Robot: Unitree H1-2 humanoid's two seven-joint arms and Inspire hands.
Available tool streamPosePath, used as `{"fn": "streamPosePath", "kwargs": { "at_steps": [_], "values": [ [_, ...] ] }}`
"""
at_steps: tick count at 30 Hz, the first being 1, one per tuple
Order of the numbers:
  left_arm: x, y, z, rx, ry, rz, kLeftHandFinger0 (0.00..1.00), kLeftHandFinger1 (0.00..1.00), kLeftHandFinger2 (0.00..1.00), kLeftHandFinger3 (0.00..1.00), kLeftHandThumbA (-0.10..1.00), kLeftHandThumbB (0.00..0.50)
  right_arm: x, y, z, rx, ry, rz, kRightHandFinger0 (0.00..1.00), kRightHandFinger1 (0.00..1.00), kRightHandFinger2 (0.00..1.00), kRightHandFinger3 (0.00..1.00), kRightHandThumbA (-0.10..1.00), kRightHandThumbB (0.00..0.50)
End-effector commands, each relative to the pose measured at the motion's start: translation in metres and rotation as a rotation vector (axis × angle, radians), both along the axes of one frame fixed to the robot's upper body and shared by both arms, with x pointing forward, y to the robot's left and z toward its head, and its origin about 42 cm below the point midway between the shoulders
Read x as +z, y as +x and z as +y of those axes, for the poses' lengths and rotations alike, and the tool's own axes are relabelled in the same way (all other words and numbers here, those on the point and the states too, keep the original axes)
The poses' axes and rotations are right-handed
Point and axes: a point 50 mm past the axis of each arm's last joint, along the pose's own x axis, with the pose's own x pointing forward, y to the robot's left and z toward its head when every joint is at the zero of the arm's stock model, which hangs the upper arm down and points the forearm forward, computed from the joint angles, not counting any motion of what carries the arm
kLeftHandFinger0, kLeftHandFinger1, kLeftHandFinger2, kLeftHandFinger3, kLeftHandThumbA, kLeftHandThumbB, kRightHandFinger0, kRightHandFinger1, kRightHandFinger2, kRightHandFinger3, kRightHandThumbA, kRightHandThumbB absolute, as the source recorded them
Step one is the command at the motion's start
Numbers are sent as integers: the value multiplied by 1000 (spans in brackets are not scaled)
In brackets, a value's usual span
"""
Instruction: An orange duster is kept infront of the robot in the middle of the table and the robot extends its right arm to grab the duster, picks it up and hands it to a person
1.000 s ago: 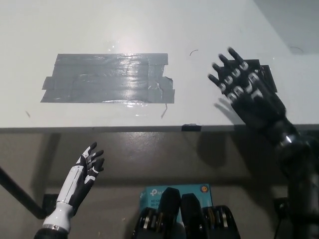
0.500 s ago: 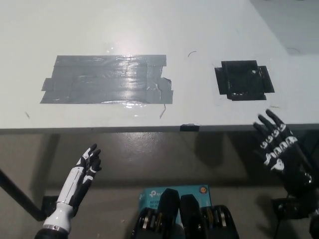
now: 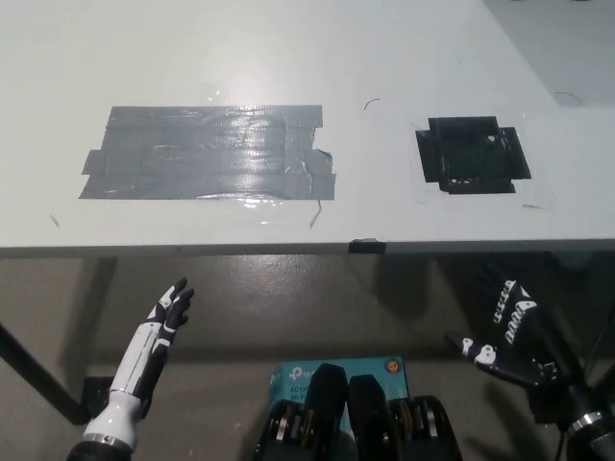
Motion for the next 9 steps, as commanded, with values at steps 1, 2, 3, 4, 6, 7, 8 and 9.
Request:
{"fn": "streamPosePath", "kwargs": {
  "at_steps": [1,2,3,4,6,7,8,9],
  "values": [
    [15,6,2,-31,-9,-89,1000,1000,1000,1000,1000,206,14,4,-3,-46,-287,-259,1000,1000,1000,1000,870,286],
    [15,6,2,-31,-11,-88,1000,1000,1000,1000,1000,204,15,5,-3,-43,-295,-258,1000,1000,1000,1000,871,287],
    [15,6,2,-32,-11,-88,1000,1000,1000,1000,1000,204,15,5,-3,-43,-299,-258,1000,1000,1000,1000,871,288],
    [15,6,2,-32,-11,-89,1000,1000,1000,1000,1000,204,14,5,-3,-43,-302,-259,1000,1000,1000,1000,872,289],
    [15,6,2,-32,-13,-91,1000,1000,1000,1000,1000,198,15,6,-3,-38,-303,-263,1000,1000,1000,1000,875,292],
    [15,6,2,-31,-14,-92,1000,1000,1000,1000,1000,198,15,6,-3,-38,-304,-264,1000,1000,1000,1000,875,292],
    [15,6,1,-31,-19,-88,1000,1000,1000,1000,1000,199,16,7,-3,-36,-309,-267,1000,1000,1000,1000,875,289],
    [15,6,1,-31,-19,-88,1000,1000,1000,1000,1000,199,16,7,-3,-36,-309,-267,1000,1000,1000,1000,875,289]
  ]
}}
